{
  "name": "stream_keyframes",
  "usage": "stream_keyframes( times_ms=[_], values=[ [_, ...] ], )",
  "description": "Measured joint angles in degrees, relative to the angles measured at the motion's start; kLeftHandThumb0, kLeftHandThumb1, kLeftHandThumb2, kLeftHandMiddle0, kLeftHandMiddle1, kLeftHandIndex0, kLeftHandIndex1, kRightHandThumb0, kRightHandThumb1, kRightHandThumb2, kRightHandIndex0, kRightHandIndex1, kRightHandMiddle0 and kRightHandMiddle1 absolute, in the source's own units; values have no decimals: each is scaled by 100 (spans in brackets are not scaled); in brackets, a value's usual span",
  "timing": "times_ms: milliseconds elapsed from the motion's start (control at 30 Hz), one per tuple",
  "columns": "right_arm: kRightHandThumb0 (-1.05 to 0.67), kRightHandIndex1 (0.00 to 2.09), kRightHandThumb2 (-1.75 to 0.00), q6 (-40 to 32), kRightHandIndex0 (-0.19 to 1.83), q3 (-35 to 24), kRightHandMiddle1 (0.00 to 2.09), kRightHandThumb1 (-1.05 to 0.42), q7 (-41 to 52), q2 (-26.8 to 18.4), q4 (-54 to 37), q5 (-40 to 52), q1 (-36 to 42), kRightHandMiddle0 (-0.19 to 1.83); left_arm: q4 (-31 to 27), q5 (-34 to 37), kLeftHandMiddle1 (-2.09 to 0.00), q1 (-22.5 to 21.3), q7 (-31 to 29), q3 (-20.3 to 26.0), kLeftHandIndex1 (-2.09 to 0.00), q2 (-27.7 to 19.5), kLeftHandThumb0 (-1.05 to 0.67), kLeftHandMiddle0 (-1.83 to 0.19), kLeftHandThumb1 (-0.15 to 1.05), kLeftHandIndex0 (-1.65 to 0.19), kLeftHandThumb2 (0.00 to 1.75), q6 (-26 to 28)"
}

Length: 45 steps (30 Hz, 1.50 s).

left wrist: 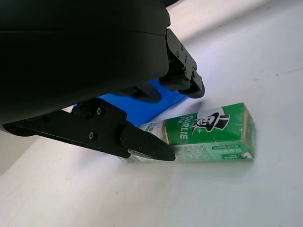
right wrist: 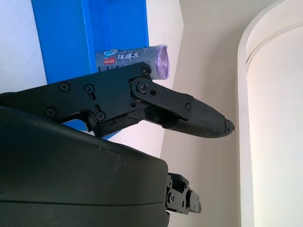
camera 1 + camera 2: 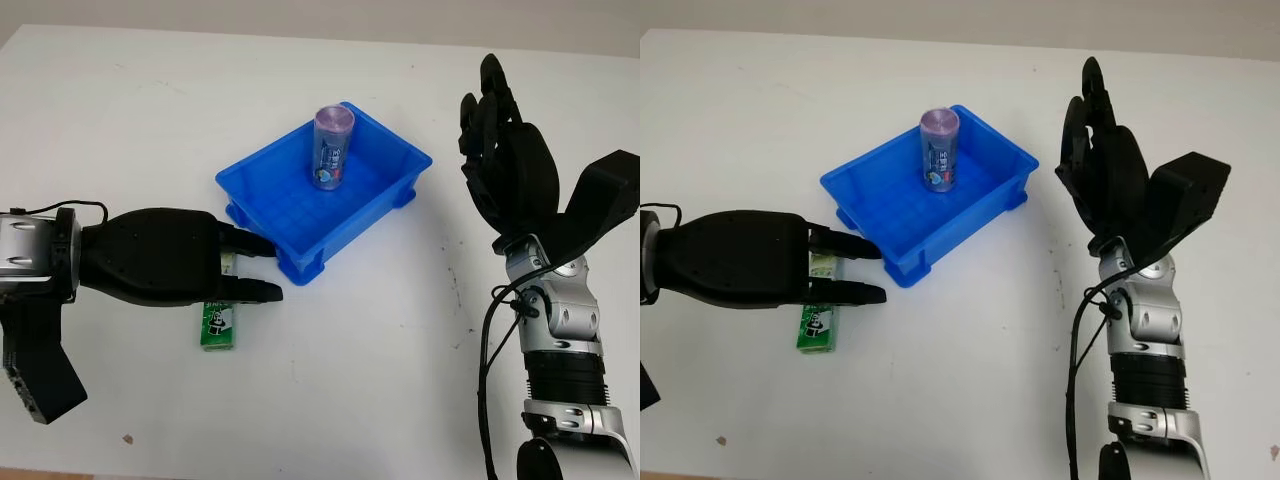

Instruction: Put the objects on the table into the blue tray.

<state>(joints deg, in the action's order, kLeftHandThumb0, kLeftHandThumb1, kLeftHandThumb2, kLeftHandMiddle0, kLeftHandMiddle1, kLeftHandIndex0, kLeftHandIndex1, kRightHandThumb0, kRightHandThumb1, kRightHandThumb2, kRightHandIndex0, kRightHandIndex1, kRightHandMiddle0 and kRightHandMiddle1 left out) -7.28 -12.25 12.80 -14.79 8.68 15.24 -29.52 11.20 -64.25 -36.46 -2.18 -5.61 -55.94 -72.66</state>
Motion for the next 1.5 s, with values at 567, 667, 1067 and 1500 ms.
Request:
stream_keyframes(
  times_ms=[567, 667, 1067, 1500],
  values=[
    [-66, 0, -73, -77, -19, -11, 0, -105, 56, 0, -39, 104, 28, -19, 59, -972, -209, -17, 2147, -813, -208, -399, -28, -97, 105, -38, 43, 1053],
    [-65, 0, -73, -77, -19, -18, 0, -105, 71, 0, -38, 140, 28, -19, 58, -724, -209, -4, 2142, -873, -209, -414, -27, -102, 105, -51, 47, 1024],
    [-65, 0, -73, -79, -19, -15, 0, -105, 54, 0, -29, 149, 27, -19, -182, 3603, -204, 148, -1462, -1424, -106, -703, -43, -49, 94, -57, 6, 1599],
    [-65, 0, -73, -73, -19, -8, 0, -105, 35, 11, 23, 120, 25, -19, -1553, 7087, -202, 495, -4492, -592, -138, -952, -48, -39, 104, -32, 7, 3800]
  ],
)
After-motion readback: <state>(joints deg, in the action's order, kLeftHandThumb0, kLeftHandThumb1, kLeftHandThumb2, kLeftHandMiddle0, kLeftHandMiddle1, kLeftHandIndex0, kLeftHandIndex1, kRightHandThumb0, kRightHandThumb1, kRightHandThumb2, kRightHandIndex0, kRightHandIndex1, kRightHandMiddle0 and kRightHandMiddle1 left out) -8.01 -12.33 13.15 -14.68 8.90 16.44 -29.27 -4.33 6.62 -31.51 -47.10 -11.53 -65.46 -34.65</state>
